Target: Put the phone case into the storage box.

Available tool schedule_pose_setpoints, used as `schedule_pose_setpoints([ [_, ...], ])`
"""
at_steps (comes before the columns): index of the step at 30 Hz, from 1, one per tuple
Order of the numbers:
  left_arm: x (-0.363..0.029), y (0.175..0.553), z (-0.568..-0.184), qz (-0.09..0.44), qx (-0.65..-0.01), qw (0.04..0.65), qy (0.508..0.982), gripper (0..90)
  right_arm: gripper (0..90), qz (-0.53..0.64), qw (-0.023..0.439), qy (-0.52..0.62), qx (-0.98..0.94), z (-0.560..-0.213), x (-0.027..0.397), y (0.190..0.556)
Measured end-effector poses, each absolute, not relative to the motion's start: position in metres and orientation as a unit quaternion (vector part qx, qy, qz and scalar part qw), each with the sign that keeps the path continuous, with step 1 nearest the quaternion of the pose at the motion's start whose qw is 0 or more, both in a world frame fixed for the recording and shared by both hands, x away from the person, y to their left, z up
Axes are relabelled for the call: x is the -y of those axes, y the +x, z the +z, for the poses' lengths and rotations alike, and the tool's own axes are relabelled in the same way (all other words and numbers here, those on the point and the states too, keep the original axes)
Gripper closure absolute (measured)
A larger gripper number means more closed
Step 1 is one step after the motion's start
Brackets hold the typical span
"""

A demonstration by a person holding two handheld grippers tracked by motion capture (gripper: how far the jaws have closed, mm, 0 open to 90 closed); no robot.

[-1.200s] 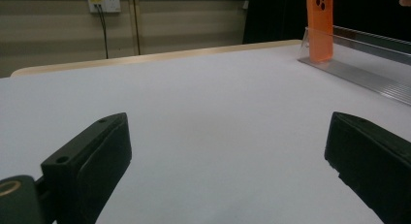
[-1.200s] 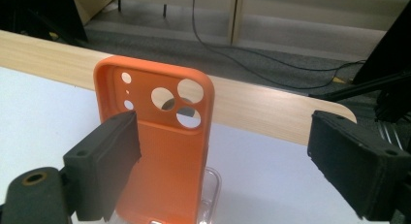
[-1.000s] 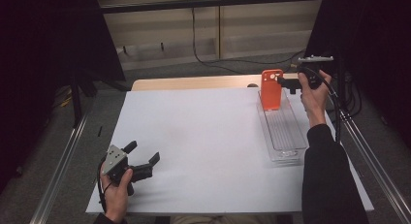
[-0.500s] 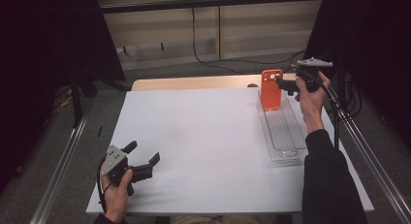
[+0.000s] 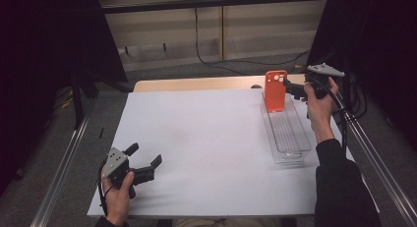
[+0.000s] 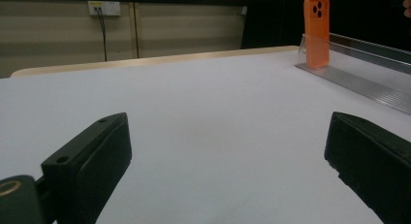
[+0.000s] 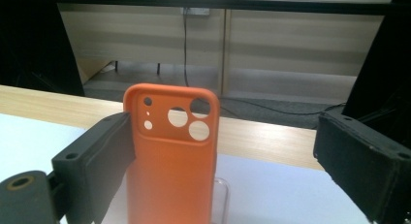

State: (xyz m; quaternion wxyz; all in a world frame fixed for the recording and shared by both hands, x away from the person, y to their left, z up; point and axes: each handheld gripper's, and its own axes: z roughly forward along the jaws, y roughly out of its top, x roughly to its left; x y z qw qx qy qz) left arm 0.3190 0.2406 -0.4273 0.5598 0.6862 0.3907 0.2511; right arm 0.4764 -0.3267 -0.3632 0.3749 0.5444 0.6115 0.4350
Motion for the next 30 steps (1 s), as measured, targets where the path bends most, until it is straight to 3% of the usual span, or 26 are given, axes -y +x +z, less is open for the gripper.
schedule_pose_setpoints([
  [30,-0.244,0.315,-0.425,0.256,-0.393,0.563,0.681,3.1,0.0,0.474,0.395,0.506,-0.603,-0.363,0.321,0.412],
])
